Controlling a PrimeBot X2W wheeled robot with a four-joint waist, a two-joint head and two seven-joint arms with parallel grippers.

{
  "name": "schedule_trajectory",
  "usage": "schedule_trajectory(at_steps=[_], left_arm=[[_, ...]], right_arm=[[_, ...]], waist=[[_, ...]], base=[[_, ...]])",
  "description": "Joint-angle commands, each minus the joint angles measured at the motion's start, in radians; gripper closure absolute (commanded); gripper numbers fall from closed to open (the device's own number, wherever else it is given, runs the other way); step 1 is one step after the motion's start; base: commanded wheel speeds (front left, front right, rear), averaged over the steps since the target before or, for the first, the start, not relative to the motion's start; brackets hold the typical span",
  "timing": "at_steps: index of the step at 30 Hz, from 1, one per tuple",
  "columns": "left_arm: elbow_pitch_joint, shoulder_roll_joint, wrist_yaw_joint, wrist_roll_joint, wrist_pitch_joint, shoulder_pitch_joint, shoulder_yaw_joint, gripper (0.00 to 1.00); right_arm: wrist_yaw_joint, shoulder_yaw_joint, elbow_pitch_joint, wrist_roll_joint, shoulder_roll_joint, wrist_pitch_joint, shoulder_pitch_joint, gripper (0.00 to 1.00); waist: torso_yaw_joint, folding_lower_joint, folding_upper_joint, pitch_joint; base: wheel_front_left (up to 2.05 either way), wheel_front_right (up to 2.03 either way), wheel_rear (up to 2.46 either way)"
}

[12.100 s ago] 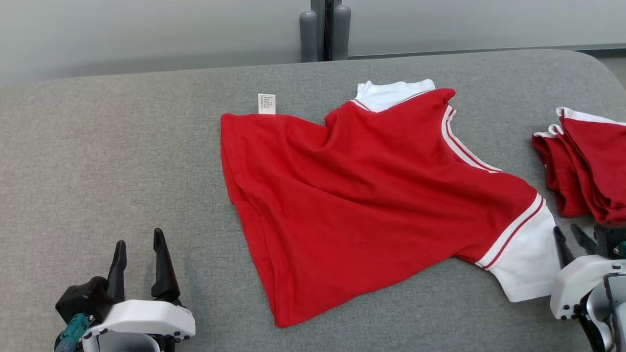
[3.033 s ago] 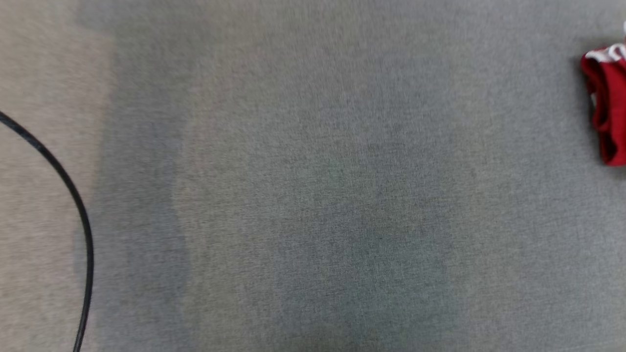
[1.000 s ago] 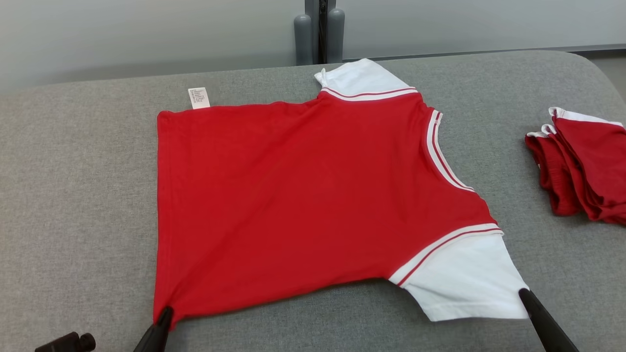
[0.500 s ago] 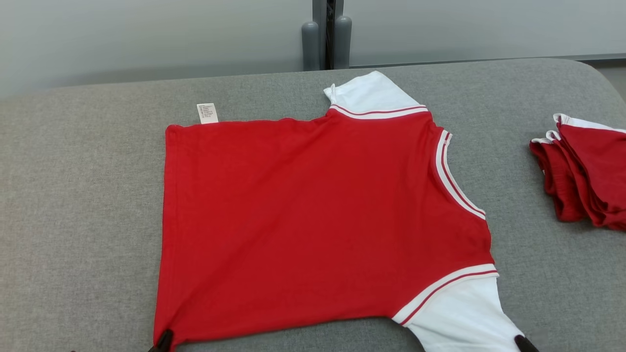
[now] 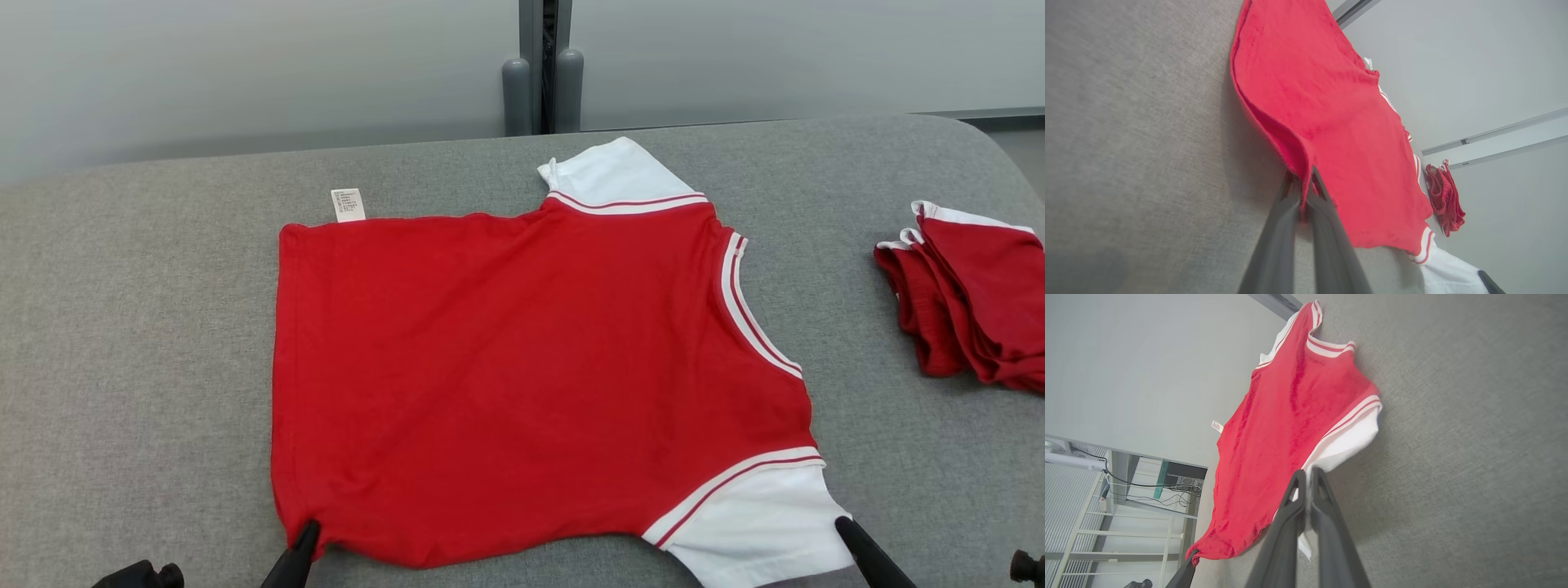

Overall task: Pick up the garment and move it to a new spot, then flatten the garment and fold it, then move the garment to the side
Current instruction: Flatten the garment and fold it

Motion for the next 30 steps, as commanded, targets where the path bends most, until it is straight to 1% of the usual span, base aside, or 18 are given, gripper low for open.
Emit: schedule_trajectory(at_steps=[1, 5, 9, 15, 19, 21, 22, 23, 24, 25, 30], left_arm=[[-0.007, -0.001, 0.006, -0.012, 0.006, -0.016, 0.003, 1.00], [-0.054, -0.002, 0.042, -0.039, 0.034, -0.027, 0.014, 1.00], [-0.106, -0.007, 0.085, -0.091, 0.063, -0.035, 0.041, 1.00], [-0.126, -0.048, 0.165, -0.181, 0.105, -0.088, 0.080, 1.00], [-0.071, -0.080, 0.206, -0.210, 0.119, -0.166, 0.095, 1.00], [-0.031, -0.095, 0.219, -0.215, 0.118, -0.210, 0.098, 1.00], [-0.009, -0.100, 0.224, -0.213, 0.120, -0.231, 0.097, 1.00], [-0.009, -0.100, 0.224, -0.213, 0.120, -0.231, 0.097, 1.00], [0.011, -0.104, 0.228, -0.211, 0.122, -0.252, 0.096, 1.00], [0.055, -0.114, 0.238, -0.214, 0.126, -0.291, 0.095, 1.00], [0.160, -0.132, 0.248, -0.193, 0.129, -0.374, 0.079, 1.00]], right_arm=[[0.000, -0.001, -0.007, -0.005, -0.003, -0.004, -0.014, 1.00], [0.000, -0.009, -0.018, -0.019, -0.003, -0.001, -0.039, 1.00], [0.000, -0.025, -0.009, -0.039, -0.003, 0.012, -0.083, 1.00], [0.000, -0.058, 0.077, -0.067, -0.003, 0.029, -0.203, 1.00], [0.000, -0.078, 0.177, -0.101, -0.004, 0.044, -0.314, 1.00], [0.000, -0.087, 0.232, -0.119, -0.004, 0.046, -0.374, 1.00], [0.000, -0.090, 0.263, -0.129, -0.004, 0.046, -0.405, 1.00], [0.000, -0.090, 0.263, -0.129, -0.004, 0.046, -0.405, 1.00], [0.000, -0.090, 0.292, -0.140, -0.004, 0.045, -0.436, 1.00], [0.000, -0.083, 0.347, -0.158, -0.003, 0.046, -0.492, 1.00], [0.000, -0.054, 0.491, -0.202, -0.004, 0.041, -0.617, 1.00]], waist=[[0.001, 0.0000, -0.0001, -0.001], [0.006, 0.0000, -0.0001, -0.007], [0.013, 0.0000, -0.0001, -0.009], [0.019, 0.0000, -0.0001, -0.004], [0.022, 0.0000, -0.0001, 0.002], [0.020, 0.0000, -0.0001, 0.005], [0.019, 0.0000, -0.0001, 0.007], [0.019, 0.0000, -0.0001, 0.007], [0.018, 0.0000, -0.0001, 0.010], [0.016, 0.0000, -0.0001, 0.017], [0.013, 0.0000, -0.0001, 0.038]], base=[[0.00, 0.00, 0.00], [0.00, 0.00, 0.00], [0.00, 0.00, 0.00], [0.00, 0.00, 0.00], [0.00, 0.00, 0.00], [0.00, 0.00, 0.00], [0.00, 0.00, 0.00], [0.00, 0.00, 0.00], [0.00, 0.00, 0.00], [0.00, 0.00, 0.00], [0.00, 0.00, 0.00]])
